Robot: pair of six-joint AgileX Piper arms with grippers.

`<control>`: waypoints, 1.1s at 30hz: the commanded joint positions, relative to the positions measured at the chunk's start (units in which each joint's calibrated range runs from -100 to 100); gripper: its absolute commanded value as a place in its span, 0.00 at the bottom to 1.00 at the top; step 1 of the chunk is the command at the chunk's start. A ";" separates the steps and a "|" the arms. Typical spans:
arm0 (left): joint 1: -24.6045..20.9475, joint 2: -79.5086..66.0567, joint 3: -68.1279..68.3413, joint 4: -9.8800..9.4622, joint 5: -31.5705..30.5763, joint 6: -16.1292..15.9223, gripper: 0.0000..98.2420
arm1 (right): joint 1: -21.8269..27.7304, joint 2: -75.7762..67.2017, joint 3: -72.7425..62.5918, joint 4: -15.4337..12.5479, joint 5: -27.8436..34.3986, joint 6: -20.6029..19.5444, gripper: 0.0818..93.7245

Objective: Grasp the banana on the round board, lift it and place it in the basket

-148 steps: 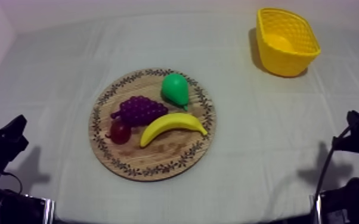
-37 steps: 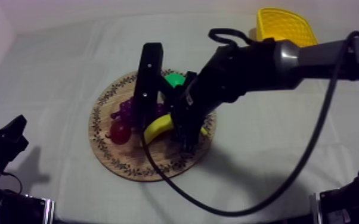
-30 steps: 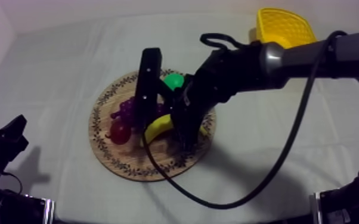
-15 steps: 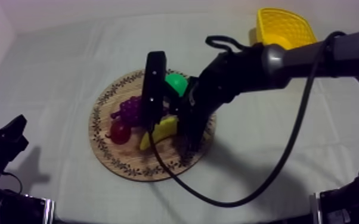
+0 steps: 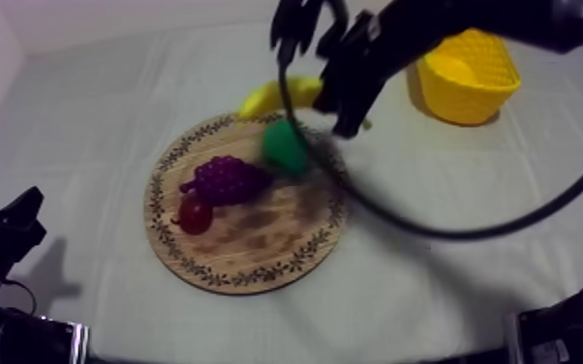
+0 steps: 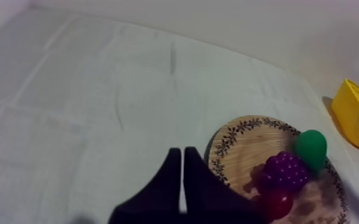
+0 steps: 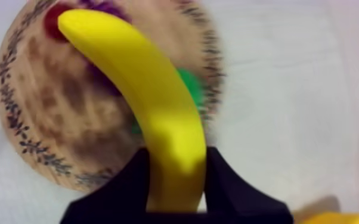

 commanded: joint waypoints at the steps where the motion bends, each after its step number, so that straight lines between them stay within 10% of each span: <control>1: -0.02 0.00 -0.03 0.04 0.01 0.01 0.00 | 2.81 -0.80 -3.74 0.53 2.41 -0.76 0.12; 21: -0.02 0.00 -0.03 0.04 0.01 -0.01 0.00 | 23.53 6.65 -19.98 2.94 7.03 -4.54 0.13; 33: -0.02 0.00 -0.03 0.04 0.01 0.02 0.00 | 26.78 6.89 -7.02 5.15 0.22 -4.47 0.12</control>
